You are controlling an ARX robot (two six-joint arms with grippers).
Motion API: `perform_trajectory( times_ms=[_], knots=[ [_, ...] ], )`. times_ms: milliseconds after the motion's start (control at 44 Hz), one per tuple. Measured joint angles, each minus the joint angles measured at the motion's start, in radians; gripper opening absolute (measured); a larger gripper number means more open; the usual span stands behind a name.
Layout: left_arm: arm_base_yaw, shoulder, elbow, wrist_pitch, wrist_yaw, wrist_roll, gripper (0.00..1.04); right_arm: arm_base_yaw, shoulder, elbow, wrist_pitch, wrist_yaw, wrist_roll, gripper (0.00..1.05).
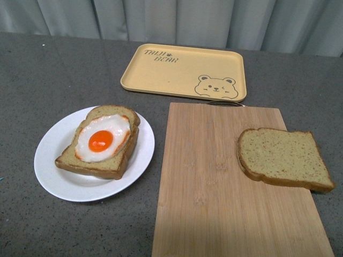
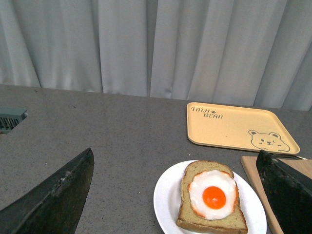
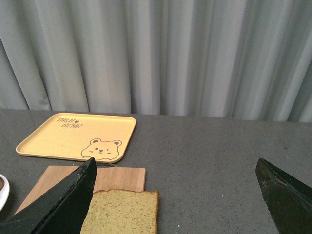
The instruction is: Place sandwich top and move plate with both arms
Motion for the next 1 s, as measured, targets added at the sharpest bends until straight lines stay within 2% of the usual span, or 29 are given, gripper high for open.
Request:
perform_trajectory(
  times_ms=[568, 591, 614, 659, 705, 750, 886, 1000],
  knots=[
    [0.0, 0.0, 0.0, 0.0, 0.0, 0.0, 0.98, 0.001, 0.001, 0.0, -0.001, 0.006, -0.004, 0.95],
    [0.0, 0.0, 0.0, 0.0, 0.0, 0.0, 0.98, 0.017, 0.01, 0.002, -0.008, 0.053, -0.025, 0.95],
    [0.0, 0.0, 0.0, 0.0, 0.0, 0.0, 0.98, 0.051, 0.037, 0.012, -0.019, 0.174, -0.076, 0.95],
    [0.0, 0.0, 0.0, 0.0, -0.002, 0.0, 0.98, 0.093, 0.116, 0.023, -0.002, 0.348, -0.159, 0.95],
    [0.0, 0.0, 0.0, 0.0, 0.0, 0.0, 0.98, 0.079, 0.23, 0.031, 0.056, 0.404, -0.213, 0.95],
    [0.0, 0.0, 0.0, 0.0, 0.0, 0.0, 0.98, 0.045, 0.368, 0.034, 0.164, 0.356, -0.255, 0.95],
    [0.0, 0.0, 0.0, 0.0, 0.0, 0.0, 0.98, -0.078, 0.834, 0.132, 0.414, 0.09, -0.213, 0.95],
    [0.0, 0.0, 0.0, 0.0, 0.0, 0.0, 0.98, -0.177, 1.161, 0.251, 0.458, -0.091, -0.098, 0.95]
  ],
)
